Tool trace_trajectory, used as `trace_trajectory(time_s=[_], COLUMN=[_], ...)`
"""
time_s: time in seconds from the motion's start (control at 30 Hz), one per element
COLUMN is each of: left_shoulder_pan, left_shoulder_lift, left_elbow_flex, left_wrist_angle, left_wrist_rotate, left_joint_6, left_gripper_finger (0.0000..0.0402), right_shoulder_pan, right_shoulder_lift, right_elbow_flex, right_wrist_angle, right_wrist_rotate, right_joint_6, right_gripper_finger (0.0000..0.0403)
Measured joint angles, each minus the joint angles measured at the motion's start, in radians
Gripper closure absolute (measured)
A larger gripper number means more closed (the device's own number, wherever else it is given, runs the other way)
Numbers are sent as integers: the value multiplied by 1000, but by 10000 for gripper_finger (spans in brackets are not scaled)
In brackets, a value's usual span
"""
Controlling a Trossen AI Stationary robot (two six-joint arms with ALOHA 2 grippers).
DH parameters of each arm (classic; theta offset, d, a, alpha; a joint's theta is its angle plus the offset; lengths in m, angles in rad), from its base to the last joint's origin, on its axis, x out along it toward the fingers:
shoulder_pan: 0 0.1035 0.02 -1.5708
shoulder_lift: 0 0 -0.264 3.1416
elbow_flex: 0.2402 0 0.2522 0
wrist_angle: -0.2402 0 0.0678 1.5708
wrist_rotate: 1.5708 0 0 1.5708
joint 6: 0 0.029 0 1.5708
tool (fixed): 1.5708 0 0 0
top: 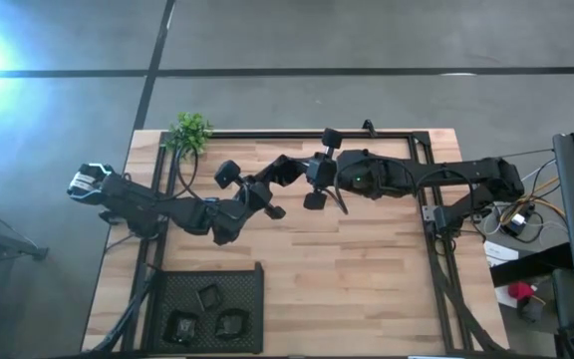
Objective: Pick & Place Mini shaped plates
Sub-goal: Stack the distorted square plate on top of the distorted square plate on the shelf
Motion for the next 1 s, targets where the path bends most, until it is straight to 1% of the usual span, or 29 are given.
trace_trajectory(time_s=[0.4, 0.5, 0.6, 0.77, 1.0], left_shoulder_pan=[-1, -1, 0, 0, -1], left_shoulder_lift=[0, 0, 0, 0, -10], left_elbow_flex=[0, 0, 0, 0, 0], left_wrist_angle=[-2, -3, -5, -8, -38], left_wrist_rotate=[-31, -31, -40, -42, -42], left_joint_6=[1, -6, -6, -8, -70], left_gripper_finger=[401, 401, 401, 402, 401], right_shoulder_pan=[0, 0, 2, 1, 10], right_shoulder_lift=[0, 0, 0, 0, -1], right_elbow_flex=[0, 0, 0, 0, 0], right_wrist_angle=[0, 0, -2, -2, -2], right_wrist_rotate=[-1, -1, -1, 0, 1], right_joint_6=[0, -7, -16, -15, -3], right_gripper_finger=[394, 389, 371, 327, 283])
